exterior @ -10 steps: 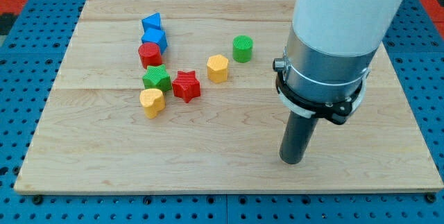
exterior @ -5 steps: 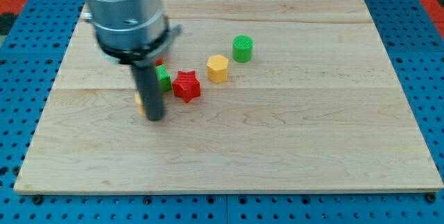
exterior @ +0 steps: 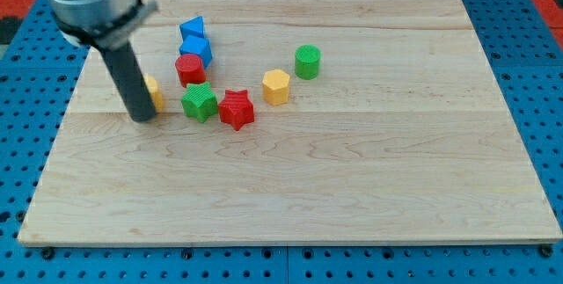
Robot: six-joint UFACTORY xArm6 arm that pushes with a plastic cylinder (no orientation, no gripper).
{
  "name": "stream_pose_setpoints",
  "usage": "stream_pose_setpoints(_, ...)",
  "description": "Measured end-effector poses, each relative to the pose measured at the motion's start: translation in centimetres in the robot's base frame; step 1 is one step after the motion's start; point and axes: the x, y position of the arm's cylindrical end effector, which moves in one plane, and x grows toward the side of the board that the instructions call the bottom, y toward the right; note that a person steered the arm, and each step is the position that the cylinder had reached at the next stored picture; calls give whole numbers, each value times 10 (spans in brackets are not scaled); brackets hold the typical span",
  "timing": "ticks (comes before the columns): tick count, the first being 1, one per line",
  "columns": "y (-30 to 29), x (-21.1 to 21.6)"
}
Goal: Move the yellow heart to the top left
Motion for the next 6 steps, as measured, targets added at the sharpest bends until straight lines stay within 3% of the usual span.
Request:
stream_pose_setpoints(1, -31, -51)
stream_pose_setpoints(2, -34, -69)
stream_pose_setpoints(3, -34, -69)
stream_pose_setpoints(4, -22, -39)
stream_pose_setpoints(5, -17, -55)
stream_pose_setpoints(6, -6, -16)
